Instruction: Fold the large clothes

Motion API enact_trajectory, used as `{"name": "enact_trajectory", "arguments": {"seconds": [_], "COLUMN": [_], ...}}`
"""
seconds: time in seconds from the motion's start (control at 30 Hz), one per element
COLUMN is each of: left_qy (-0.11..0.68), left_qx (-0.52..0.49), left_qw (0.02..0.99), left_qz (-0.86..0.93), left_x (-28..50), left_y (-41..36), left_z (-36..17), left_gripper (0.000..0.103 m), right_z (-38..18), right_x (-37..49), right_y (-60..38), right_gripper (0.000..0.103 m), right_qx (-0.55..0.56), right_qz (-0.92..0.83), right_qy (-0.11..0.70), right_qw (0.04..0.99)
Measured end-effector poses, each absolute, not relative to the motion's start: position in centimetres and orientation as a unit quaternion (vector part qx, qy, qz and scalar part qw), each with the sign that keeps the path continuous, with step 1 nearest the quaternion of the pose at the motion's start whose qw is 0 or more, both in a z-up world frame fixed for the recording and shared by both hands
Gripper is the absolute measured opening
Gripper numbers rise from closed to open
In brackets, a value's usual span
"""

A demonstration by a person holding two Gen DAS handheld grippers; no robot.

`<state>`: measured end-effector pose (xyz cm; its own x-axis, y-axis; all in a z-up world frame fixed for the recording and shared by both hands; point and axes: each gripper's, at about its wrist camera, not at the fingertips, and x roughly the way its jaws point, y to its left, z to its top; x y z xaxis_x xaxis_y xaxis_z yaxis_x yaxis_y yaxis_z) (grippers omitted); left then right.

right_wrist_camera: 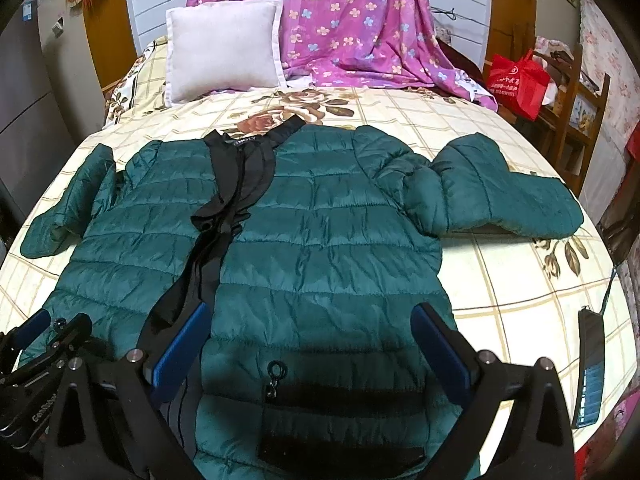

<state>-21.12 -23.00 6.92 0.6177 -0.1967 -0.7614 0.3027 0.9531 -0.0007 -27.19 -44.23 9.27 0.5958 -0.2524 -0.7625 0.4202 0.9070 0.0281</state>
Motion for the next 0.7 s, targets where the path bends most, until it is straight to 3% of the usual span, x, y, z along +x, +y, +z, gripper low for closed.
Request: {"name": "enact_trajectory", "arguments": {"seconds": [0.7], "left_qy": [0.401], "left_qx": [0.058], "left_qw": [0.905], "left_qz": [-0.128], "left_x": [-18.1], "left_y": [-23.1], "left_z": [8.3], "left_gripper": [0.046], "right_z": [9.3], "right_x": [-24.0], "right_y": [-44.8], "right_gripper": [0.101], "right_qx": [0.106], "right_qz": [-0.178], "right_qy": [0.416], "right_qw": [0.885]}}
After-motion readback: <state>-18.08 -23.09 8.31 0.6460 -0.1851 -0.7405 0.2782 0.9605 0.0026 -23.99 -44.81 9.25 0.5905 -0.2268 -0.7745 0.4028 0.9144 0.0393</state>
